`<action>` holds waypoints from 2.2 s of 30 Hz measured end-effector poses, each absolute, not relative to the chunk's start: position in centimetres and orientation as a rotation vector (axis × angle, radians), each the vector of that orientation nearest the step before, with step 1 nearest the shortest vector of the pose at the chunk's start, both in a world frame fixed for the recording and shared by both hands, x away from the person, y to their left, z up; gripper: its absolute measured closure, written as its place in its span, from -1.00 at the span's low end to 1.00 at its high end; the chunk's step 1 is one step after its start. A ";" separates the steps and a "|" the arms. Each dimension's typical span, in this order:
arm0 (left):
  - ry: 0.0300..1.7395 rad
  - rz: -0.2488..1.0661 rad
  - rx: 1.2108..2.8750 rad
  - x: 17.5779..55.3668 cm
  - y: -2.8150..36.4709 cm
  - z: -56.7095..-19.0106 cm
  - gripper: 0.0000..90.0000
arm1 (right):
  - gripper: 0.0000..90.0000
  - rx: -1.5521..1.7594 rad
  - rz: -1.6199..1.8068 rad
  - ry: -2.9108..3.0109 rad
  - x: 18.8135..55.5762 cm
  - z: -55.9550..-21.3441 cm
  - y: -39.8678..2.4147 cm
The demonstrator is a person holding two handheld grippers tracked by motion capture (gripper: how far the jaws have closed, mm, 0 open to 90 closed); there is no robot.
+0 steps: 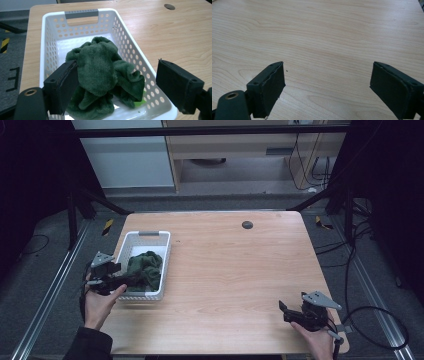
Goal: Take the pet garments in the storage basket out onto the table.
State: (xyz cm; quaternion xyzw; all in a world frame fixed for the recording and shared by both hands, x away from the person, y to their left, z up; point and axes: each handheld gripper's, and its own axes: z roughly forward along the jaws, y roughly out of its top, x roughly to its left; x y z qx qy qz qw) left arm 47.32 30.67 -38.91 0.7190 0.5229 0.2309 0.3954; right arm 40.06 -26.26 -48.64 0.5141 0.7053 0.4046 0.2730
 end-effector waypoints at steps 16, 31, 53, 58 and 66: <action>1.364 0.558 1.879 49.6 30.2 -38.5 -0.63 | -0.73 1.381 1.092 1.903 40.1 -48.6 -26.3; 1.421 0.526 1.952 52.0 29.9 -39.5 -0.64 | -0.73 1.395 1.099 1.914 40.1 -48.7 -26.2; 1.473 0.499 2.041 54.3 29.0 -40.7 -0.69 | -0.73 1.397 1.101 1.918 40.2 -48.7 -26.2; 1.484 0.492 2.077 54.7 28.7 -40.9 -0.71 | -0.72 1.388 1.096 1.918 40.2 -48.8 -26.3; 1.502 0.467 2.116 55.4 28.3 -41.7 -0.73 | -0.73 1.397 1.096 1.929 40.2 -48.8 -26.2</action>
